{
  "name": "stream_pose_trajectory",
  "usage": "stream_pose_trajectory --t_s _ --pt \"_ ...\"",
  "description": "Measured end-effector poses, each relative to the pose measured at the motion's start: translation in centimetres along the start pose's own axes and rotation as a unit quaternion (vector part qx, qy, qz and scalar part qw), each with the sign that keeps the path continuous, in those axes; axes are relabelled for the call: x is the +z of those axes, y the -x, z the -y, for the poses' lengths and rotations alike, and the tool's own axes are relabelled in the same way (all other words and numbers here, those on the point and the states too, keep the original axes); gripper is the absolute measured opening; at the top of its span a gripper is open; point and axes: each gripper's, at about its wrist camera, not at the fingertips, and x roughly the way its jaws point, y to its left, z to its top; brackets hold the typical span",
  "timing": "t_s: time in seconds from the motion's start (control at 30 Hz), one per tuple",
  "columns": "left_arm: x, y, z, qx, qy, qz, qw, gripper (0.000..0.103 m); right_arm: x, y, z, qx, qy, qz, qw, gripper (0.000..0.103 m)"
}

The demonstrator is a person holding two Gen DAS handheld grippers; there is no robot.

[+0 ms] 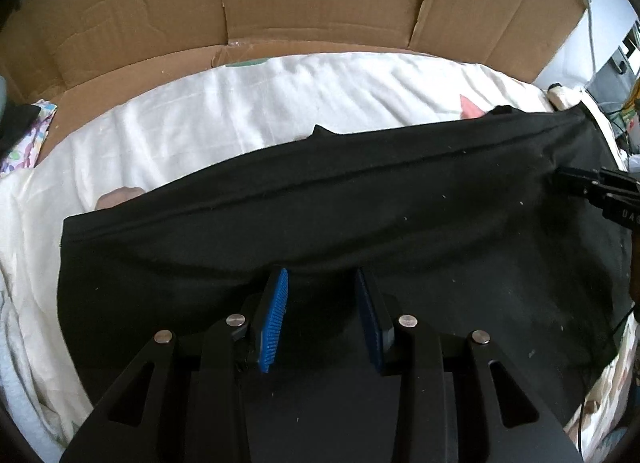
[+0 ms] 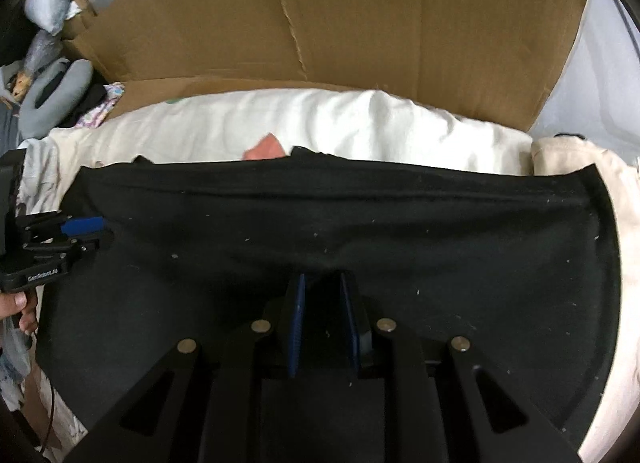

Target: Fold clothes

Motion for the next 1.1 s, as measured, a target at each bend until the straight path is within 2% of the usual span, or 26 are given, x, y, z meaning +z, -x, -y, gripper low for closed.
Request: stream_pose_trajectory --t_s 0.43,0.6,0.73,0.87,1.1 --pt "3.4 -1.1 0.5 0.027 0.011 0.024 0.9993 0.035 3.7 -1.9 0.4 -0.02 -0.025 0.026 0.999 0.017" --pt "4.9 -1.7 0.3 0.032 0.019 0.011 0.9993 0.035 5.1 -2.2 0.8 -0.02 -0.034 0.027 0.999 0.017" --pt "5.8 -2.0 0.5 0.041 0.018 0.016 0.9989 0.035 6.1 -2.2 1.2 -0.015 -0.061 0.035 0.997 0.017" --pt "6.5 -1.9 0.3 0.045 0.018 0.017 0.9987 0.035 6.4 -3.1 1.3 -0.008 -0.076 0.024 0.997 0.017" --pt "6.6 1.0 2.0 0.038 0.001 0.016 0.9991 0.035 5.5 -0.3 0.7 -0.012 -0.066 0.04 0.997 0.017"
